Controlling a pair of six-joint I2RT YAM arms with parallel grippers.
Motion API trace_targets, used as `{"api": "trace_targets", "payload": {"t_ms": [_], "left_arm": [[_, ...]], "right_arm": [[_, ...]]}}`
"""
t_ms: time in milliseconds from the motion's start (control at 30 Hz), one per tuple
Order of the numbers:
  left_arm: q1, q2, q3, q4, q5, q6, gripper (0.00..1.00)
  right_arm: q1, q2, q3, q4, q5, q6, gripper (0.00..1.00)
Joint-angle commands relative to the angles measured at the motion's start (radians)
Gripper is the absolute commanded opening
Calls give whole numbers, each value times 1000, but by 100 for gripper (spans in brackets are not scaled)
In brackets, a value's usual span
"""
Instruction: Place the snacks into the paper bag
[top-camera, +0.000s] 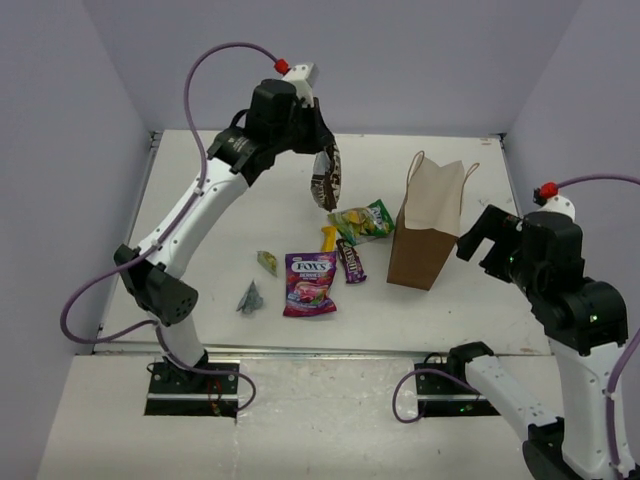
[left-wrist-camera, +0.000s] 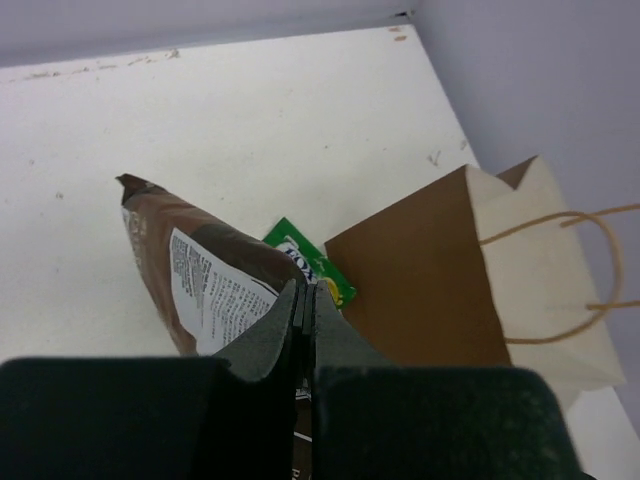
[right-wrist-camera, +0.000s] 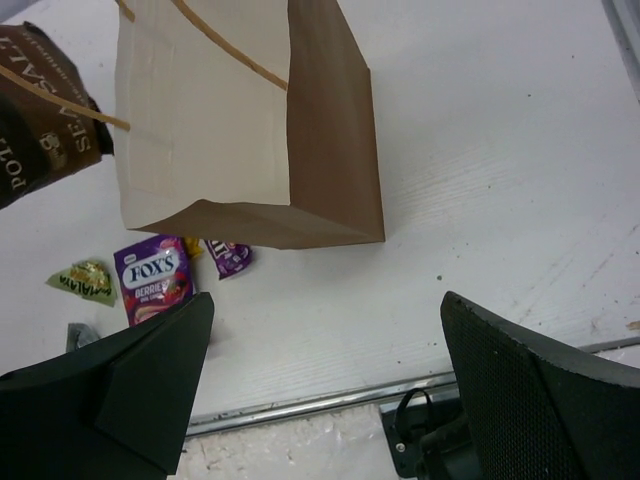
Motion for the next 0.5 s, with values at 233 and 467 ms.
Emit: {"api": "trace_targets", "payload": {"t_ms": [233,467], "left_arm": [[-138,-165,189,108,192,-94,0],[-169,-213,275,214,307,-183,0]], "right_arm": [[-4,-106,34,94,182,38,99],[-4,-175,15,130,212,78,99]]}}
